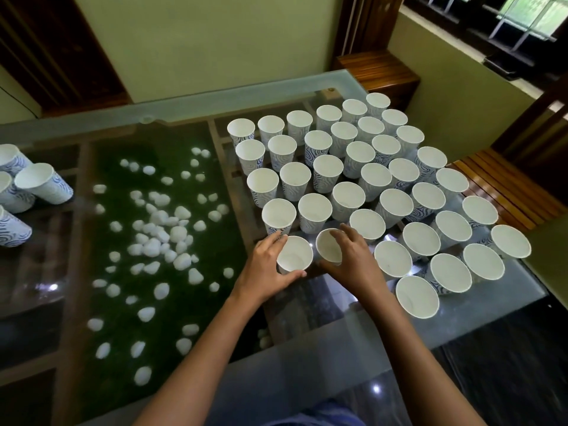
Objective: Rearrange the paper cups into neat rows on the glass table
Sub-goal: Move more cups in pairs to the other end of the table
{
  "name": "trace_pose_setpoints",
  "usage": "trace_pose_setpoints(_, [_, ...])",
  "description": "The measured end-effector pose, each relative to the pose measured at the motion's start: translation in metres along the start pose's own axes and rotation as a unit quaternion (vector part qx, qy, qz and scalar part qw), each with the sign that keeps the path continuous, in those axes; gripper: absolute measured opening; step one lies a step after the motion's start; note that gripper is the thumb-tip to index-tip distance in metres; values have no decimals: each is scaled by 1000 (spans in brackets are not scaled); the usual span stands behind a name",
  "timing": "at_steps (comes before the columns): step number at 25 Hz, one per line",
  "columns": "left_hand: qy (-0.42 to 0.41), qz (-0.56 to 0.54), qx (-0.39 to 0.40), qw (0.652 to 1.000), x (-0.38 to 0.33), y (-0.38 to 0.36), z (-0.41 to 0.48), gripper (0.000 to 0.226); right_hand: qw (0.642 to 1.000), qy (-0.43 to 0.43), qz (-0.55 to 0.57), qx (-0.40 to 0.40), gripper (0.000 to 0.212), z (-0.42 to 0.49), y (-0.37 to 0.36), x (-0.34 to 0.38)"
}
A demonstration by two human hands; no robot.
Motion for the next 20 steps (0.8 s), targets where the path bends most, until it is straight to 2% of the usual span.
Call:
trace_pose_setpoints(3, [-1,-3,-17,1000,11,13,-6,76,999,14,-9,-33,57,-2,5,14])
trace_pose_setpoints(6, [12,7,-40,999,31,34,-18,68,998,49,16,-33,51,-3,-1,47])
trace_pose_setpoints(12, [93,39,-108,989,103,106,-70,50,983,157,67,75,50,-12,-65,156])
trace_pose_setpoints(16, [163,0,-153,975,170,174,-129,46,956,235,87,150,50,-26,-119,248])
trace_pose_setpoints(20, [246,22,-239,939,239,241,-193,40,927,305,81,201,48,-45,-172,341])
Point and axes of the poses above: each hand's wrist, its own z-axis towards the middle knuckle, its own y-axis out of the back of the hand, x = y × z, the point moved 5 cm from there along z, towards the middle knuckle, and after that the axes turned 4 degrees about -x, right-handed, at the moved point
